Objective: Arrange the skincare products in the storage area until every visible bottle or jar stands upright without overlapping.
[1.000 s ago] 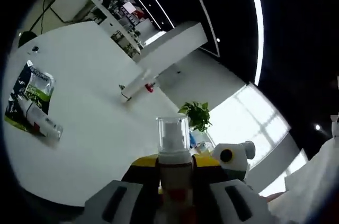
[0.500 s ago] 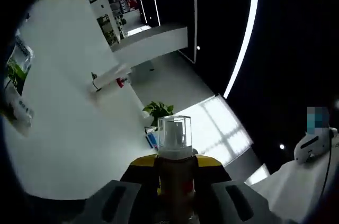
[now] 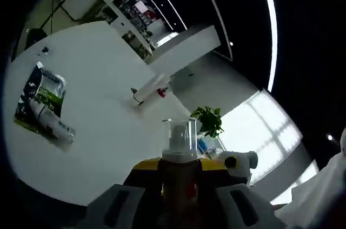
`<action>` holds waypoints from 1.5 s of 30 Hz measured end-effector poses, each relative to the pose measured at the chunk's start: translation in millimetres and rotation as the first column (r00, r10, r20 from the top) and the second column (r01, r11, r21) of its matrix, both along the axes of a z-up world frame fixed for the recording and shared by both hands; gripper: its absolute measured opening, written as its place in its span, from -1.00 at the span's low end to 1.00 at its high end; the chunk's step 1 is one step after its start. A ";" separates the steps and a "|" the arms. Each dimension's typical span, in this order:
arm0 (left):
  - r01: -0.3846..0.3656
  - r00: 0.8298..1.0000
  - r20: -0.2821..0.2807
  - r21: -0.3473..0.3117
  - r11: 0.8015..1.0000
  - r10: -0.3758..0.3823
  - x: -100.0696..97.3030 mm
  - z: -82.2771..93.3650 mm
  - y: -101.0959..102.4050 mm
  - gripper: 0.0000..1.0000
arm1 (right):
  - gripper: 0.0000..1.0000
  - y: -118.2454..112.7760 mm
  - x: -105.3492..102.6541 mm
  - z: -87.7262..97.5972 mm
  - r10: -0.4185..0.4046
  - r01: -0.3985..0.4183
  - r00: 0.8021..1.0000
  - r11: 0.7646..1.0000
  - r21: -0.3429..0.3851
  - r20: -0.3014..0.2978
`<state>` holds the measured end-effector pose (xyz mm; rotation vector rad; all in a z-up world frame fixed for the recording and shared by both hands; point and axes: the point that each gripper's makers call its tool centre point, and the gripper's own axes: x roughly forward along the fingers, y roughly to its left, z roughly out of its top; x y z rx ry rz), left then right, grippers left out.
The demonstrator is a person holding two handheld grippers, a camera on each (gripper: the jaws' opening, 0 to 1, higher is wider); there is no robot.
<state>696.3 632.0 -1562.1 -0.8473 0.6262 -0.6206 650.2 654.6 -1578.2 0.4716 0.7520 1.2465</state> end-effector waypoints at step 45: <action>0.202 0.967 0.159 -0.003 0.979 -0.199 -19.9 21.9 8.8 -0.56 | -0.44 -0.1 -4.4 38.9 0.050 -0.052 0.999 0.969 0.243 0.017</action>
